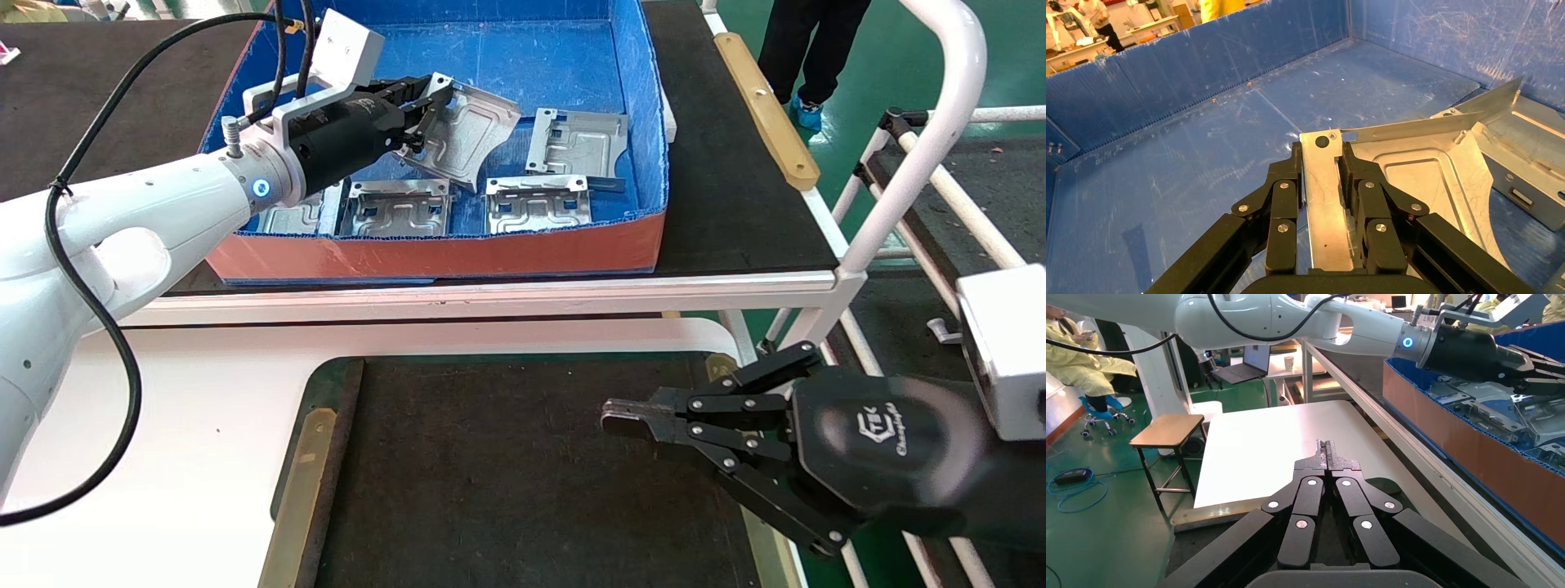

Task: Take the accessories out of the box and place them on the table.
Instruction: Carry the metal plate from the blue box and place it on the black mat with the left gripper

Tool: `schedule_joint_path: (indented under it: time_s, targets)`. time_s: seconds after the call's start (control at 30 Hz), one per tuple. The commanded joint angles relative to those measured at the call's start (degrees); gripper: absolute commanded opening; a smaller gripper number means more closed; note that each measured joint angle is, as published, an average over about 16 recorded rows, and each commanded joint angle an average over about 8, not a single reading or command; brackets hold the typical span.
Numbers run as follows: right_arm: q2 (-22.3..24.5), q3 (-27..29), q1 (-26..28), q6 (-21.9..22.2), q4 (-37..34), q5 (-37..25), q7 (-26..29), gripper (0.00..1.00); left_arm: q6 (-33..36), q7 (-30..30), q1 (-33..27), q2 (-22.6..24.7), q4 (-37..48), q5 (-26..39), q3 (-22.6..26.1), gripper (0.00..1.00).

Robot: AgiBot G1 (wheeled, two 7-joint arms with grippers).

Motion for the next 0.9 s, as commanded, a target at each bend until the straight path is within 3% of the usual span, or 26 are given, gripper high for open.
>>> schedule_joint_path:
  time_s: [0.03, 0.9]
  targets:
    - [0.0, 0.0, 0.0, 0.0, 0.0, 0.0, 0.0, 0.00, 0.4, 1.6, -0.3, 0.3, 1.3, -0.7, -0.6, 0.00]
    - [0.0, 0.0, 0.0, 0.0, 0.0, 0.0, 0.0, 0.00, 1.1, 2.7, -1.2, 0.8, 4.2, -1.9, -1.3, 0.00]
